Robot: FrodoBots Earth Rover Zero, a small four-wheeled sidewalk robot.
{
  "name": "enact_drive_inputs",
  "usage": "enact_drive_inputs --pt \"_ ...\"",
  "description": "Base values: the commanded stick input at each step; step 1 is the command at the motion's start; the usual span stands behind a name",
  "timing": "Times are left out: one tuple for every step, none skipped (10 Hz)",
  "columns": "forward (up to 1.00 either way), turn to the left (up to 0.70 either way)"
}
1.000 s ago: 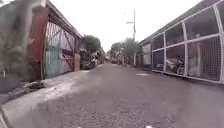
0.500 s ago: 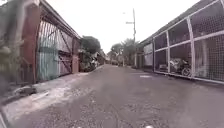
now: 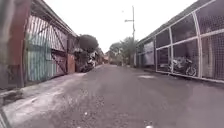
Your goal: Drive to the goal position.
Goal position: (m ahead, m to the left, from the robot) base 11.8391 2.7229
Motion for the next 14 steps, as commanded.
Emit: enact_drive_inputs --pt "1.0 0.0" --pt "1.0 0.0" --pt "1.0 0.0" --pt "1.0 0.0" --pt "1.0 0.0" --pt "1.0 0.0" --pt "1.0 0.0" --pt "1.0 0.0" --pt "1.0 0.0" --pt "1.0 0.0" --pt "1.0 0.0" --pt "1.0 0.0" --pt "1.0 0.0" --pt "1.0 0.0"
